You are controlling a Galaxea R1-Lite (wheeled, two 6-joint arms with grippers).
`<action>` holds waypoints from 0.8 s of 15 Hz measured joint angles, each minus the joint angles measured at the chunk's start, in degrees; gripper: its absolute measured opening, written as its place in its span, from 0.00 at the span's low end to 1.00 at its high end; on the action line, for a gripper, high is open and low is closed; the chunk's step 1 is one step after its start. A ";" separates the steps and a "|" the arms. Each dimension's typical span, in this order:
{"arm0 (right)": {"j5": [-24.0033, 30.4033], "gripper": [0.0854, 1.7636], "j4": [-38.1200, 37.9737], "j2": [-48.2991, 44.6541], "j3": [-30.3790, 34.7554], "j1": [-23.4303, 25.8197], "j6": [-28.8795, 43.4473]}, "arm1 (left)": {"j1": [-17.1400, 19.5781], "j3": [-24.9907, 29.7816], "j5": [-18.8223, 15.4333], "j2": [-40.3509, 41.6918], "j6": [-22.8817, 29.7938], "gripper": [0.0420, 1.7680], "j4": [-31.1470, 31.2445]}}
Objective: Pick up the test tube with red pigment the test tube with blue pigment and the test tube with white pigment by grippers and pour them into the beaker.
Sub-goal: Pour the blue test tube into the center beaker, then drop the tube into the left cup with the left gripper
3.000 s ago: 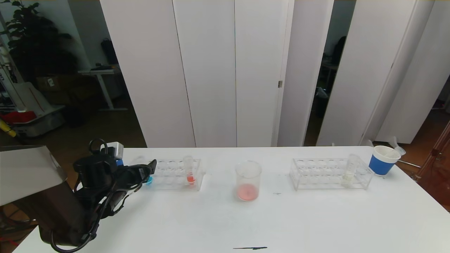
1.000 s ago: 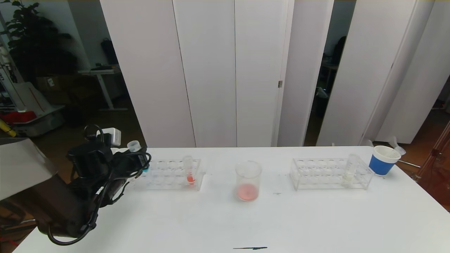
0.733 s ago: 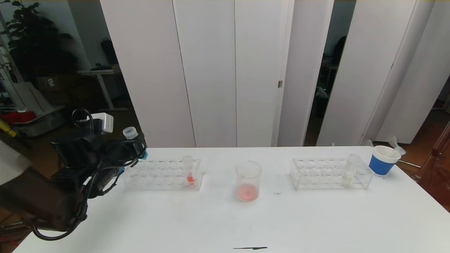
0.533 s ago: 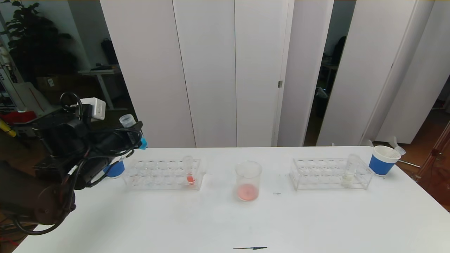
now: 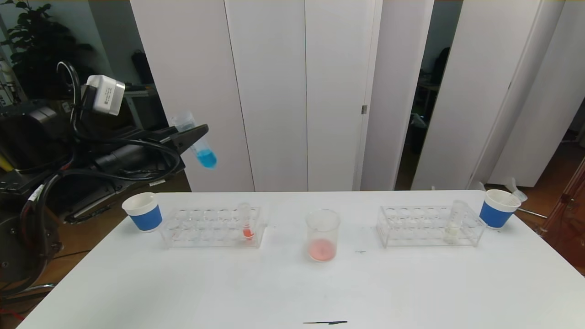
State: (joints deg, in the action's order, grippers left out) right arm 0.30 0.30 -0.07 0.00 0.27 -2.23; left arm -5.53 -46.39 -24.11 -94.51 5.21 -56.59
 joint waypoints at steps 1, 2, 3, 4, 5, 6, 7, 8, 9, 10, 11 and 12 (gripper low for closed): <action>0.02 0.99 0.00 0.00 0.00 0.00 0.00 | -1.43 -0.61 -0.90 0.17 -0.02 0.30 0.44; 0.02 0.99 0.00 0.00 0.00 0.00 -0.02 | -3.15 -1.35 -1.32 0.11 -0.09 0.30 1.02; 0.00 0.99 0.02 0.00 0.00 0.00 -0.02 | -4.88 -2.12 -1.66 -0.28 -0.35 0.30 1.24; 0.00 0.99 0.02 0.00 0.00 0.00 0.00 | -6.47 -2.97 -2.04 -0.99 -1.35 0.30 1.33; 0.02 0.99 0.00 0.00 0.00 0.00 -0.02 | -8.13 -3.85 -2.49 -2.04 -3.58 0.30 1.41; 0.00 0.99 0.02 0.00 0.00 0.00 0.00 | -9.46 -4.61 -3.15 -3.28 -6.85 0.30 1.46; 0.00 0.99 0.02 0.00 0.00 0.00 -0.02 | -10.47 -5.27 -3.94 -4.71 -11.18 0.30 1.55; 0.02 0.99 0.02 0.00 0.00 0.00 0.00 | -11.24 -5.95 -4.80 -6.42 -15.26 0.30 1.60; 0.02 0.99 0.02 0.00 0.00 0.00 -0.02 | -11.69 -6.70 -5.35 -8.19 -19.03 0.30 1.63; 0.00 0.99 0.02 0.00 0.00 0.00 0.00 | -12.13 -7.63 -5.66 -10.03 -22.24 0.30 1.63; 0.00 0.99 0.02 0.00 0.00 0.00 -0.02 | -12.59 -8.79 -5.88 -11.96 -25.69 0.30 1.68; 0.02 0.99 0.00 0.00 0.00 0.00 -0.02 | -13.07 -9.84 -5.92 -13.62 -28.82 0.30 1.72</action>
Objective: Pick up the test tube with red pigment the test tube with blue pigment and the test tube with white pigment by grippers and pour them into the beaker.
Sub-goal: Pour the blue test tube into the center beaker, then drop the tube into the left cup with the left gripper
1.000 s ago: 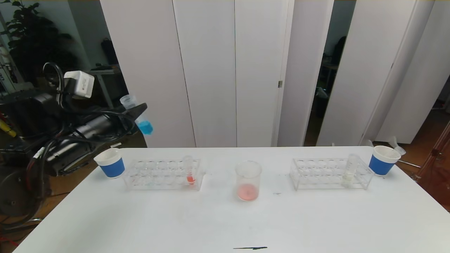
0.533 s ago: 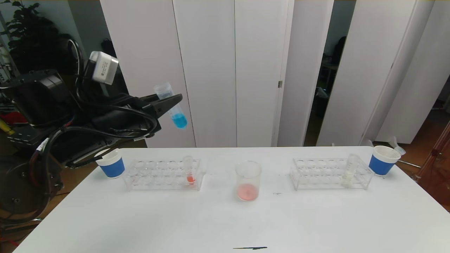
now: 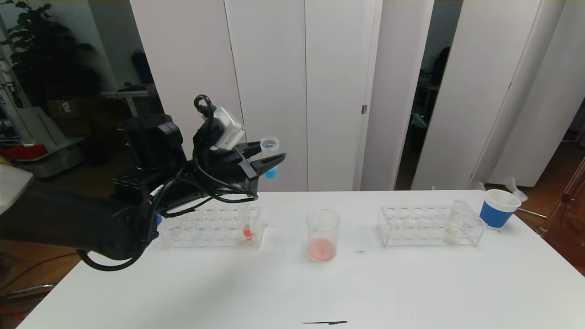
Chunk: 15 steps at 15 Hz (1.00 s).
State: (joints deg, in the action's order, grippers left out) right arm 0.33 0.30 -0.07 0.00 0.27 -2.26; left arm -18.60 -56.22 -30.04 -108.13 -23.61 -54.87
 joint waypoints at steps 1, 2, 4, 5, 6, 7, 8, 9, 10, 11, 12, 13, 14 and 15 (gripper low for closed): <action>0.00 0.99 0.02 0.00 0.00 0.00 0.02 | -0.39 -1.13 -0.02 -1.51 -3.23 0.30 0.41; 0.00 0.99 0.02 0.00 0.00 0.00 0.02 | -0.66 -2.29 0.00 -3.04 -6.78 0.30 0.90; -0.02 0.99 0.02 0.00 0.00 0.00 0.00 | -0.88 -3.39 0.05 -5.34 -13.57 0.30 1.04; 0.00 0.99 0.02 0.00 0.00 0.00 0.00 | -0.96 -3.56 0.05 -6.31 -17.92 0.30 0.88; -0.02 0.99 0.02 0.00 0.00 0.00 0.02 | -1.02 -3.67 0.11 -7.24 -21.61 0.30 0.57; -0.02 0.99 0.02 0.00 0.00 0.00 0.00 | -1.10 -3.72 0.13 -8.18 -24.50 0.30 0.22; 0.00 0.99 0.02 0.00 0.00 0.00 0.00 | -1.18 -3.75 0.16 -9.12 -26.33 0.30 -0.37; -0.02 0.99 0.00 0.00 0.00 0.00 0.02 | -1.29 -3.73 0.16 -9.90 -27.54 0.30 -0.89; -0.02 0.99 0.00 0.00 0.00 0.00 0.00 | -1.43 -3.62 0.16 -10.61 -28.50 0.30 -1.63; -0.02 0.99 0.02 0.00 0.00 0.00 0.02 | -1.55 -3.50 0.09 -11.30 -29.48 0.30 -2.76; -0.02 0.99 0.02 0.00 0.00 0.00 0.00 | -1.66 -3.47 -0.48 -11.91 -30.14 0.30 -3.86; -0.02 0.99 0.02 0.00 0.00 0.00 0.00 | -1.73 -3.64 -1.46 -12.59 -30.46 0.30 -5.00; -0.02 0.99 0.02 0.00 0.00 0.00 0.00 | -1.99 -3.89 -1.85 -13.34 -31.01 0.30 -6.01; -0.02 0.99 0.00 0.00 0.00 0.00 0.00 | -2.26 -4.22 -2.04 -14.08 -32.06 0.30 -7.03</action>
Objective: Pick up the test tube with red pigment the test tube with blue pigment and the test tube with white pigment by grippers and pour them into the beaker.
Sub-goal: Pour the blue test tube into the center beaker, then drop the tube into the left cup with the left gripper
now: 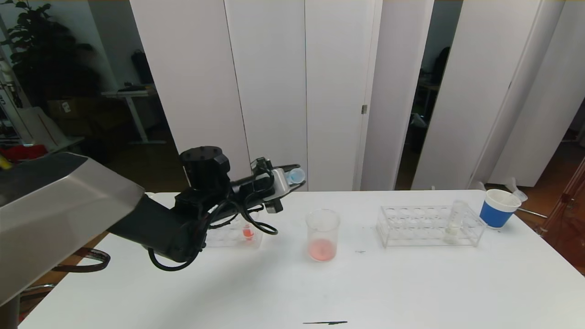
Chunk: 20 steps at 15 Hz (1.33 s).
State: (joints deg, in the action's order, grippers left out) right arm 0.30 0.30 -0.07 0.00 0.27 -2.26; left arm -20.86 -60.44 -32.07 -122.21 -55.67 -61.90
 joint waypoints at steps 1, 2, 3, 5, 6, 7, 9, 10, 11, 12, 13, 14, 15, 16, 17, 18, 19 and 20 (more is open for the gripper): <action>0.00 0.99 0.02 0.00 0.00 0.00 0.00 | -0.35 -0.28 -0.04 -0.91 -1.46 0.30 -1.29; 0.02 0.99 0.00 0.00 0.00 0.00 0.00 | -0.85 -0.66 -0.06 -2.10 -3.12 0.30 -3.28; 0.00 0.99 0.00 0.00 0.00 0.00 0.00 | -1.33 -0.85 -0.06 -3.28 -4.83 0.30 -5.71; 0.02 0.99 0.00 0.00 0.00 0.00 0.00 | -2.04 -0.94 0.00 -5.29 -7.17 0.30 -9.29; 0.00 0.99 0.02 0.00 0.00 0.00 0.02 | -2.15 -0.91 0.02 -6.01 -7.83 0.30 -10.12; 0.02 0.99 0.02 0.00 0.00 0.00 0.00 | -2.18 -0.89 0.07 -6.60 -8.08 0.30 -10.51; 0.02 0.99 0.00 0.00 0.00 0.00 0.00 | -2.26 -1.05 -0.04 -7.64 -8.19 0.30 -11.50; 0.00 0.99 0.00 0.00 0.00 0.00 0.02 | -2.27 -1.22 -0.22 -8.11 -8.24 0.30 -12.87; 0.02 0.99 0.02 0.00 0.00 0.00 0.00 | -2.29 -1.57 -0.56 -8.67 -8.46 0.30 -14.01; 0.00 0.99 0.00 0.00 0.00 0.00 0.00 | -2.29 -2.04 -0.89 -9.24 -9.24 0.30 -14.88; 0.00 0.99 0.00 0.00 0.00 0.00 0.00 | -2.29 -2.36 -0.98 -9.81 -10.40 0.30 -15.87; 0.02 0.99 0.00 0.00 0.00 0.00 0.00 | -2.29 -2.56 -0.96 -10.37 -11.63 0.30 -17.03; 0.00 0.99 0.00 0.00 0.00 0.00 0.02 | -2.27 -2.76 -0.98 -10.92 -12.40 0.30 -18.38; 0.00 0.99 0.00 0.00 0.00 0.00 0.02 | -2.27 -2.86 -1.05 -11.41 -12.68 0.30 -19.54; 0.00 0.99 0.00 0.00 0.00 0.00 0.02 | -2.29 -3.06 -1.13 -11.82 -12.81 0.30 -20.26; 0.02 0.99 0.00 0.00 0.00 0.00 0.00 | -2.29 -3.28 -1.13 -12.15 -13.26 0.30 -20.39; 0.00 0.99 0.00 0.00 0.00 0.00 0.00 | -2.34 -3.50 -1.13 -12.50 -14.52 0.30 -20.65; 0.02 0.99 0.02 0.00 0.00 0.00 0.00 | -2.35 -3.78 -1.13 -12.90 -15.60 0.30 -21.09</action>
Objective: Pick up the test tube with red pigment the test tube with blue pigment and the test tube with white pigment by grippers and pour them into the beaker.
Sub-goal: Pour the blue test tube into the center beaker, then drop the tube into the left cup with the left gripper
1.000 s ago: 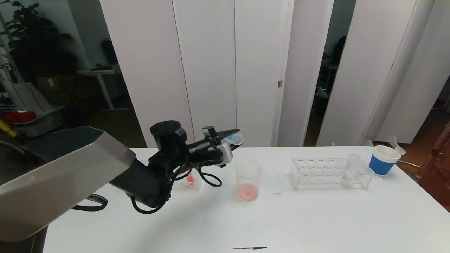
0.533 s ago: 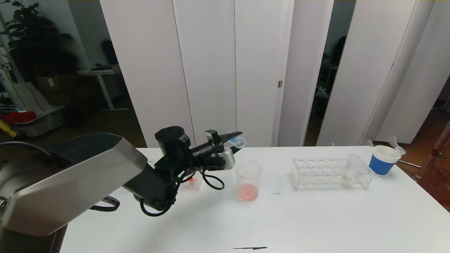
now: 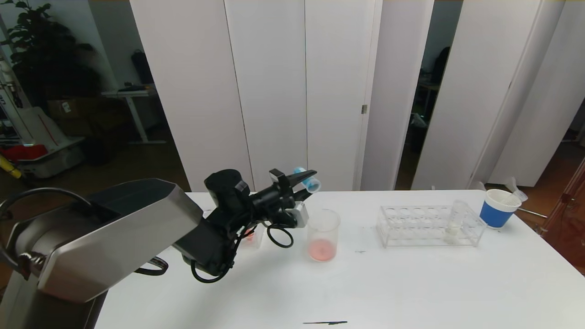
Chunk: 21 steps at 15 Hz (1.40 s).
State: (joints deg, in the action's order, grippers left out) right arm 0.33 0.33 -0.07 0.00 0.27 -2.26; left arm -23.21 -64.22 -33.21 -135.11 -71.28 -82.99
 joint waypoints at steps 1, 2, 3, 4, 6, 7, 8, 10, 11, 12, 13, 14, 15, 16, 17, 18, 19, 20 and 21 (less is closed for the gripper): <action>-0.02 0.99 -0.02 0.00 0.00 0.00 0.02 | -0.16 -0.33 -0.02 -0.45 -0.27 0.30 -0.16; -0.02 0.99 -0.02 0.00 0.00 0.00 0.00 | -0.38 -0.83 0.00 -0.87 -0.33 0.30 -0.18; 0.00 0.99 -0.02 0.00 0.00 0.00 0.02 | -0.60 -1.22 0.02 -1.27 -0.50 0.30 -0.22; 0.00 0.99 -0.02 0.00 0.00 0.00 0.00 | -0.68 -1.49 0.05 -1.58 -0.71 0.30 -0.33; -0.02 0.99 -0.02 0.00 0.00 0.00 0.02 | -0.77 -1.99 0.05 -2.07 -1.05 0.30 -0.63; 0.00 0.99 -0.02 0.00 0.00 0.00 0.00 | -0.74 -2.21 0.09 -2.29 -1.16 0.30 -0.68; 0.00 0.99 -0.02 0.00 0.00 0.00 0.00 | -0.68 -2.43 0.09 -2.46 -1.18 0.30 -1.02; 0.00 0.99 -0.02 0.00 0.00 0.00 0.00 | -0.33 -2.60 0.05 -2.68 -1.18 0.30 -1.65; -0.02 0.99 -0.02 0.00 0.00 0.00 0.00 | -0.18 -2.58 0.02 -2.77 -1.27 0.30 -2.10; 0.00 0.99 -0.02 0.00 0.00 0.00 0.02 | -0.07 -2.58 0.00 -2.95 -1.27 0.30 -2.39; -0.02 0.99 -0.02 0.00 0.00 0.00 0.00 | 0.01 -2.80 0.02 -3.17 -1.27 0.30 -2.40; 0.00 0.99 -0.02 0.00 0.00 0.00 0.00 | 0.21 -3.08 0.00 -3.40 -1.29 0.30 -2.62; 0.00 0.99 -0.02 0.00 0.00 0.00 0.00 | 0.56 -3.25 -0.04 -3.60 -1.27 0.30 -2.82; 0.00 0.99 -0.02 0.00 0.00 0.00 0.00 | 0.76 -3.50 -0.06 -3.78 -1.27 0.30 -3.24; 0.00 0.99 -0.02 0.00 0.00 0.00 0.00 | 0.95 -3.78 -0.09 -3.90 -1.27 0.30 -3.52; -0.02 0.99 -0.02 0.00 0.00 0.00 0.00 | 1.05 -3.96 -0.55 -4.04 -1.23 0.30 -3.58; 0.00 0.99 0.00 0.00 0.00 0.00 0.00 | 1.08 -4.11 -1.38 -4.22 -1.24 0.30 -3.61; 0.00 0.99 -0.02 0.00 0.00 0.00 0.02 | 1.08 -4.22 -1.57 -4.36 -1.23 0.30 -3.66; -0.02 0.99 -0.02 0.00 0.00 0.00 0.00 | 1.16 -4.39 -1.62 -4.53 -1.24 0.30 -3.63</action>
State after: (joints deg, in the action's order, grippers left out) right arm 0.30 0.30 -0.07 0.00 0.27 -2.26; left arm -22.05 -68.61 -34.83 -139.64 -72.52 -86.63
